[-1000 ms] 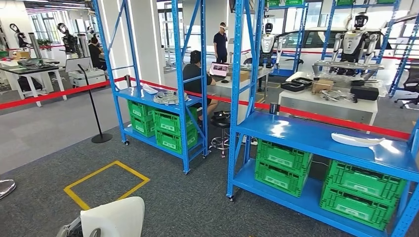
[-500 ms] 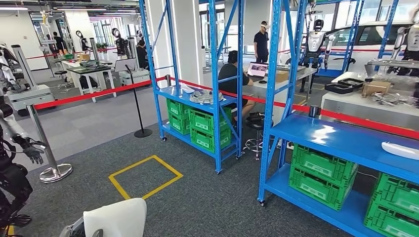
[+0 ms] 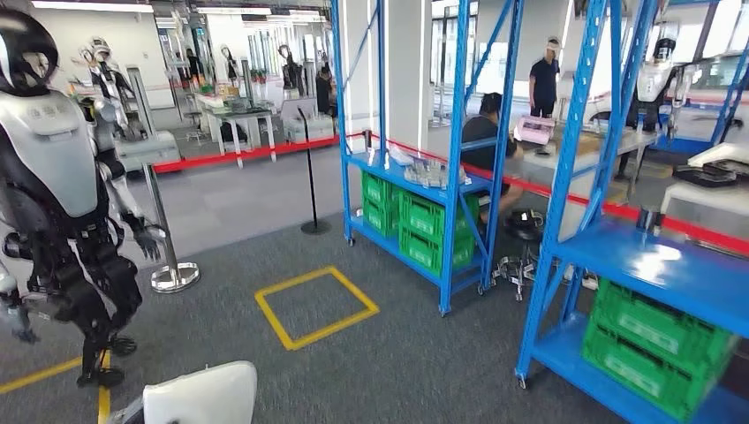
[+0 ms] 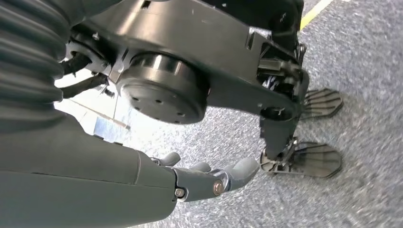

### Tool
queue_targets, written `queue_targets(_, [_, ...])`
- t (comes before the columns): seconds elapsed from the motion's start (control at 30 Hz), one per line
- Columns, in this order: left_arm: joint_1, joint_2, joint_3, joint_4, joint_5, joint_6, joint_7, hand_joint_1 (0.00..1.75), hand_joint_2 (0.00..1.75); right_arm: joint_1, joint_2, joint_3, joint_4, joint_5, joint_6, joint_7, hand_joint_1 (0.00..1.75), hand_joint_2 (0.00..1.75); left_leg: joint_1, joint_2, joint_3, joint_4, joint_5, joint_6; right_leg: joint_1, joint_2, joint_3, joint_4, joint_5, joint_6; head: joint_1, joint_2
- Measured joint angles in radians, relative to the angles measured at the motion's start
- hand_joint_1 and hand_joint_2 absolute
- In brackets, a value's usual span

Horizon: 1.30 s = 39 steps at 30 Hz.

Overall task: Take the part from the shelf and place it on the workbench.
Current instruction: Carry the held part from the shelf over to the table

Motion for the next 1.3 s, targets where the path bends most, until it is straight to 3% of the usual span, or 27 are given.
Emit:
queue_targets(0.07, [-0.002,-0.004,0.0,-0.001,0.0,0.0,0.0,1.75,1.75,0.001,0.0,0.0,0.0,0.0,0.0,0.0,0.0,1.75,0.005,-0.02,0.0,-0.003,0.003,0.006,-0.003,0.055,-0.059,0.121,-0.058,0.004,0.003,0.0])
queue_targets(0.1, [-0.002,-0.006,0.0,-0.001,0.0,0.0,0.001,1.75,1.75,0.003,-0.001,0.0,0.0,0.0,0.0,0.0,0.0,1.75,0.006,-0.032,-0.002,-0.002,0.003,0.007,-0.003,0.066,-0.092,0.183,-0.08,0.006,0.004,0.0])
queue_targets(0.13, [-0.001,-0.008,0.0,-0.001,0.0,0.0,0.002,1.75,1.75,0.005,-0.002,0.0,0.0,0.0,0.0,0.0,0.0,1.75,0.006,-0.045,-0.003,-0.001,0.003,0.007,-0.004,0.07,-0.113,0.221,-0.085,0.007,0.004,0.0])
queue_targets(0.17, [0.0,-0.01,0.0,-0.001,0.0,0.0,0.002,1.75,1.75,0.006,-0.002,0.0,0.0,0.0,-0.001,0.0,0.0,1.75,0.007,-0.059,-0.003,0.002,0.002,0.006,-0.004,0.072,-0.117,0.22,-0.071,0.008,0.005,0.0])
queue_targets(0.23, [-0.001,-0.013,-0.001,-0.001,0.0,0.0,0.002,1.75,1.75,0.004,-0.002,0.0,0.0,0.0,-0.001,0.0,0.0,1.75,0.012,-0.085,-0.004,0.011,-0.002,-0.001,-0.009,0.086,-0.071,0.11,-0.001,0.011,0.006,0.0])
queue_targets(0.27, [-0.001,-0.014,-0.001,-0.001,0.0,0.0,0.002,1.75,1.75,0.003,-0.002,0.0,0.0,-0.001,-0.001,0.0,0.0,1.75,0.013,-0.097,-0.007,0.018,-0.006,-0.008,-0.011,0.105,-0.042,0.046,0.024,0.014,0.006,0.0])
queue_targets(0.33, [-0.002,-0.014,-0.001,-0.001,-0.001,0.0,0.002,1.75,1.75,0.003,-0.002,0.0,0.0,-0.001,-0.001,-0.003,0.0,1.75,0.013,-0.116,-0.015,0.03,-0.011,-0.022,-0.014,0.129,-0.01,-0.025,0.043,0.011,0.006,0.0])
queue_targets(0.4, [0.0,-0.013,0.0,-0.001,-0.001,0.0,0.001,1.75,1.75,0.003,-0.002,0.0,0.0,-0.001,0.001,-0.002,0.0,1.75,0.014,-0.134,-0.023,0.029,-0.008,-0.034,-0.011,0.117,-0.007,-0.029,0.042,-0.004,0.005,0.0])
queue_targets(0.43, [0.003,-0.012,0.0,-0.001,0.0,0.0,0.001,1.75,1.75,0.002,-0.002,0.0,0.0,-0.001,0.002,0.0,0.0,1.75,0.014,-0.129,-0.026,0.029,-0.008,-0.039,-0.011,0.107,-0.005,-0.031,0.044,-0.012,0.004,0.0])
queue_targets(0.5, [0.007,-0.007,0.0,-0.001,0.0,0.0,0.0,1.75,1.75,0.002,-0.002,0.0,0.0,0.0,0.004,0.002,0.0,1.75,0.012,-0.079,-0.047,0.07,-0.034,-0.047,-0.01,0.088,0.0,-0.037,0.046,-0.026,0.001,0.0])
queue_targets(0.57, [0.009,-0.005,0.0,0.0,0.0,0.0,0.0,1.75,1.75,0.006,-0.002,0.0,0.0,0.0,0.005,0.001,0.0,1.75,0.011,-0.025,-0.101,0.184,-0.093,-0.051,-0.005,0.066,0.002,-0.039,0.045,-0.034,-0.002,0.0])
queue_targets(0.63, [0.013,-0.005,0.0,0.003,0.0,0.0,0.001,1.75,1.75,0.009,-0.002,0.0,0.0,0.001,0.005,0.0,0.0,1.75,0.012,-0.015,-0.155,0.292,-0.132,-0.051,0.0,0.041,0.002,-0.039,0.042,-0.038,-0.002,0.0])
queue_targets(0.67, [0.015,-0.005,0.0,0.004,0.0,0.0,0.001,1.75,1.75,0.01,-0.003,0.0,0.0,0.001,0.005,0.0,0.0,1.75,0.012,-0.014,-0.161,0.303,-0.125,-0.049,0.001,0.028,0.003,-0.039,0.041,-0.039,-0.002,0.0])
queue_targets(0.73, [0.016,-0.005,0.0,0.004,0.0,0.0,0.0,1.75,1.75,0.009,-0.003,0.0,0.0,0.001,0.005,0.0,0.0,1.75,0.009,-0.002,-0.113,0.21,-0.065,-0.04,0.004,0.004,0.009,-0.039,0.036,-0.039,-0.003,0.0])
queue_targets(0.8, [0.016,-0.005,0.0,0.002,0.0,0.0,0.0,1.75,1.75,0.007,-0.003,0.0,0.0,0.001,0.005,0.0,0.0,1.75,-0.003,0.044,-0.044,0.08,-0.018,-0.028,0.007,-0.018,0.017,-0.04,0.029,-0.034,-0.003,0.0])
queue_targets(0.83, [0.015,-0.005,0.0,0.0,0.0,0.0,0.0,1.75,1.75,0.006,-0.003,0.0,0.0,0.0,0.004,-0.001,0.0,1.75,-0.009,0.06,-0.025,0.043,-0.01,-0.023,0.008,-0.027,0.02,-0.04,0.027,-0.029,-0.003,0.0])
queue_targets(0.87, [0.015,-0.005,0.0,0.0,0.0,0.0,-0.001,1.75,1.75,0.006,-0.003,0.0,0.0,0.0,0.003,-0.001,0.0,1.75,-0.015,0.066,-0.02,0.03,-0.011,-0.018,0.008,-0.037,0.022,-0.042,0.025,-0.025,-0.002,0.0])
queue_targets(0.93, [0.014,-0.005,0.0,-0.001,0.0,0.0,-0.001,1.75,1.75,0.003,-0.002,0.0,0.0,0.0,0.001,0.0,0.0,1.75,-0.014,0.04,-0.018,0.022,-0.004,-0.011,0.007,-0.054,0.028,-0.045,0.022,-0.014,-0.002,0.0])
queue_targets(0.97, [0.012,-0.005,0.0,-0.001,0.0,0.0,-0.002,1.75,1.75,0.001,-0.002,0.0,0.0,0.0,-0.001,0.0,0.0,1.75,-0.01,0.028,-0.014,0.016,-0.001,-0.006,0.006,-0.042,0.028,-0.039,0.015,-0.009,-0.002,0.0])
queue_targets(1.03, [0.002,-0.008,0.0,0.001,0.0,0.0,-0.002,1.75,1.75,-0.001,-0.002,0.0,-0.001,-0.001,-0.002,-0.001,0.0,1.75,0.0,0.004,-0.007,0.005,0.005,0.004,0.003,0.016,0.001,0.026,-0.021,0.0,0.0,0.0])
queue_targets(1.07, [-0.003,-0.011,0.0,0.003,0.0,0.0,-0.002,1.75,1.75,-0.001,-0.002,0.0,-0.001,-0.002,-0.003,-0.002,0.0,1.75,0.001,-0.008,-0.007,0.004,0.006,0.007,0.002,0.048,-0.03,0.088,-0.05,0.003,0.002,0.0])
queue_targets(1.13, [-0.007,-0.016,0.0,0.01,0.0,0.0,-0.001,1.75,1.75,0.003,-0.002,0.0,-0.001,-0.002,-0.004,-0.002,0.0,1.75,0.003,-0.036,-0.008,0.006,0.006,0.01,0.001,0.07,-0.098,0.209,-0.089,0.007,0.004,0.0])
queue_targets(1.17, [-0.007,-0.018,0.0,0.012,0.0,0.0,-0.001,1.75,1.75,0.004,-0.003,0.0,-0.001,-0.002,-0.005,0.0,0.0,1.75,0.003,-0.051,-0.009,0.008,0.005,0.009,0.0,0.072,-0.114,0.23,-0.082,0.008,0.005,0.0])
queue_targets(1.2, [-0.007,-0.02,0.0,0.015,0.0,0.0,0.0,1.75,1.75,0.003,-0.003,0.0,-0.001,-0.002,-0.005,0.001,0.0,1.75,0.004,-0.065,-0.009,0.01,0.004,0.008,-0.001,0.075,-0.111,0.211,-0.057,0.008,0.005,0.0])
queue_targets(1.23, [-0.009,-0.021,0.0,0.016,0.0,0.0,0.0,1.75,1.75,0.002,-0.003,0.0,-0.001,-0.002,-0.005,0.002,0.0,1.75,0.006,-0.078,-0.009,0.014,0.003,0.006,-0.002,0.08,-0.092,0.157,-0.018,0.008,0.006,0.0])
queue_targets(1.3, [-0.013,-0.025,0.0,0.017,0.0,0.0,0.0,1.75,1.75,-0.001,-0.003,0.0,-0.001,-0.002,-0.006,0.001,0.0,1.75,0.008,-0.102,-0.013,0.024,-0.002,-0.003,-0.006,0.119,-0.035,0.026,0.041,0.007,0.006,0.0])
